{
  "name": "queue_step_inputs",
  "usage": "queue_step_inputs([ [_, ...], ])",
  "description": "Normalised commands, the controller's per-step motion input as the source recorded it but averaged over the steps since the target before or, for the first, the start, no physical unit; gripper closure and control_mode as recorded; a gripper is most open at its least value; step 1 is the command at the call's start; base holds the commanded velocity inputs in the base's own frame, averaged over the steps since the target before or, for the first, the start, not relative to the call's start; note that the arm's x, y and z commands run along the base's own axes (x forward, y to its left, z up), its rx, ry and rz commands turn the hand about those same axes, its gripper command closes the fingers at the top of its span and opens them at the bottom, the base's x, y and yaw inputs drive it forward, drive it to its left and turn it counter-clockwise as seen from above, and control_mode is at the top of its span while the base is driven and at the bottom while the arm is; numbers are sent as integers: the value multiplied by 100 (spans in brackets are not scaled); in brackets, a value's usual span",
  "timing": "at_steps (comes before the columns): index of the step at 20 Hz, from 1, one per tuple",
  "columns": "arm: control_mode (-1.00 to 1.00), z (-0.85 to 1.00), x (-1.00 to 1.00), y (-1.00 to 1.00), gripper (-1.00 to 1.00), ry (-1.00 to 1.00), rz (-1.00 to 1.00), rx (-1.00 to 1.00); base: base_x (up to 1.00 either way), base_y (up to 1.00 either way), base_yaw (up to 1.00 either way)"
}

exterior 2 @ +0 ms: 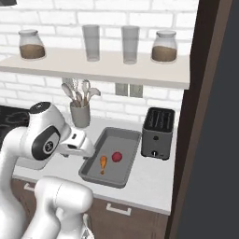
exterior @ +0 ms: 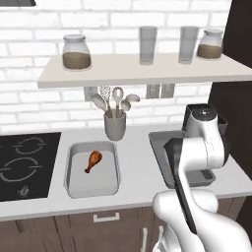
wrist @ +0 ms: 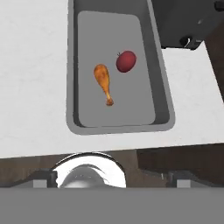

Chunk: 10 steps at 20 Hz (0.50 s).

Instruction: Place one tomato and one chicken drumstick in each tupperware on the nearby counter, to pack two identical lunches.

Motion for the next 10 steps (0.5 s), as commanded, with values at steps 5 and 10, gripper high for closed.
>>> queue_step_inputs([
  [5, 100, 0, 0, 0, -100, 0, 0, 0, -100, 48, 26],
  [10, 100, 0, 0, 0, -100, 0, 0, 0, -100, 40, 17],
])
